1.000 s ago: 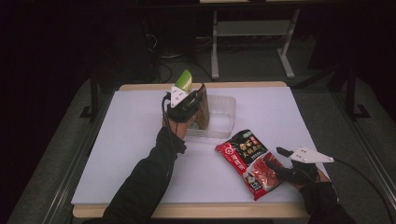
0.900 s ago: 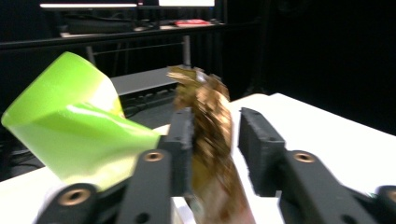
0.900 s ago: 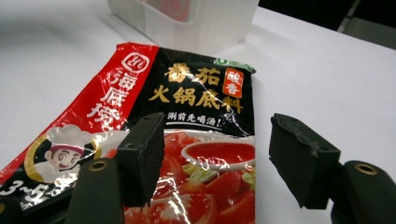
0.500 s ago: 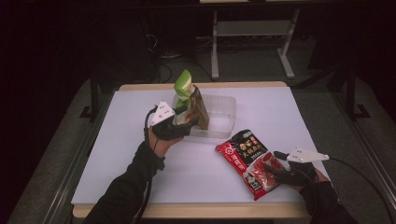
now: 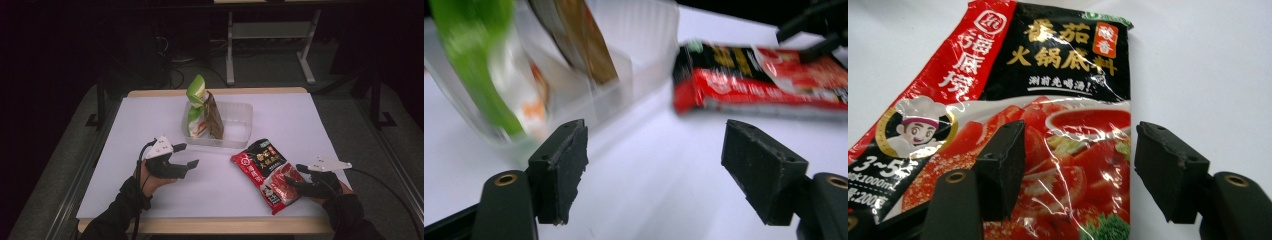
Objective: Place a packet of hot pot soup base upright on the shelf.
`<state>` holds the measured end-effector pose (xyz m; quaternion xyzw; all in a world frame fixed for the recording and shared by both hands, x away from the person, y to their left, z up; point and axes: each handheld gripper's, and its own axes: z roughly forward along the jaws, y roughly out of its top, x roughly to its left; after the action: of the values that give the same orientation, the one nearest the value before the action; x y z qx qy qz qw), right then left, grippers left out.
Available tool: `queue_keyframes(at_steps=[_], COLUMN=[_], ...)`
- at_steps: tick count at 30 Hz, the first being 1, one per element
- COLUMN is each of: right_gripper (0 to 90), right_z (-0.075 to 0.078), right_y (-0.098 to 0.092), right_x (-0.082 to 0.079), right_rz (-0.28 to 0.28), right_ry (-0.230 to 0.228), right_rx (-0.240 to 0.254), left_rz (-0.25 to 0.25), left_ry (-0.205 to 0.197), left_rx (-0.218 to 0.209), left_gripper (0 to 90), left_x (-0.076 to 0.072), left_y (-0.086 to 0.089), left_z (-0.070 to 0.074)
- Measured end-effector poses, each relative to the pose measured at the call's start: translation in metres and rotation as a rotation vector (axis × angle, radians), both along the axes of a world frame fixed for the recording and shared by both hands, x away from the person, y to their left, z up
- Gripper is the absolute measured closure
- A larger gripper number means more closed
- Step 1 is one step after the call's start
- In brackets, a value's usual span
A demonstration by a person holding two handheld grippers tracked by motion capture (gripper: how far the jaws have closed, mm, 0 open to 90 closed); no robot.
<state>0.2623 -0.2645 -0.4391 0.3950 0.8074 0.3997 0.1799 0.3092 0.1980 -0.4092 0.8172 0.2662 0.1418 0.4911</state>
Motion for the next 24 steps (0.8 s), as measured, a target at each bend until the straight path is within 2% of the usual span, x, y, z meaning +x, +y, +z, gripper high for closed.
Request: queue_keyframes(at_steps=[5,6,7,8,10,11,13,14,15,18,24], right_gripper=[36.3,37.5,37.5,37.5,37.8,37.8,37.7,37.8,37.8,38.4,38.2], right_z=[-0.001,-0.002,-0.003,-0.003,-0.004,-0.004,-0.006,-0.008,-0.008,-0.010,-0.009], right_y=[-0.003,-0.005,-0.006,-0.006,-0.009,-0.009,-0.010,-0.011,-0.011,-0.012,-0.007], right_x=[0.000,0.001,0.001,0.001,0.004,0.004,0.006,0.007,0.007,0.008,0.006], right_rz=[-0.013,-0.016,-0.018,-0.018,-0.015,-0.015,-0.002,-0.004,-0.004,0.002,-0.003], right_ry=[0.028,0.058,0.071,0.071,0.114,0.114,0.154,0.174,0.174,0.212,0.224], right_rx=[-0.002,0.004,0.016,0.016,0.049,0.049,0.081,0.103,0.103,0.136,0.135], left_rz=[-0.002,-0.014,-0.012,-0.012,-0.040,-0.040,-0.054,-0.059,-0.059,-0.059,-0.089], left_ry=[0.054,0.053,0.045,0.045,0.041,0.041,0.039,0.044,0.048,0.068,0.102], left_rx=[0.022,0.041,0.041,0.041,0.030,0.030,0.026,0.031,0.037,0.041,0.036], left_gripper=[25.0,24.3,22.8,22.0,22.0,22.0,22.0,20.8,20.8,20.6,20.6], left_x=[-0.007,-0.011,-0.013,-0.013,-0.016,-0.016,-0.018,-0.018,-0.018,-0.018,-0.017], left_y=[0.003,0.002,0.000,0.000,-0.005,-0.005,-0.008,-0.009,-0.010,-0.012,-0.019], left_z=[-0.018,-0.023,-0.024,-0.024,-0.024,-0.024,-0.024,-0.025,-0.025,-0.027,-0.030])
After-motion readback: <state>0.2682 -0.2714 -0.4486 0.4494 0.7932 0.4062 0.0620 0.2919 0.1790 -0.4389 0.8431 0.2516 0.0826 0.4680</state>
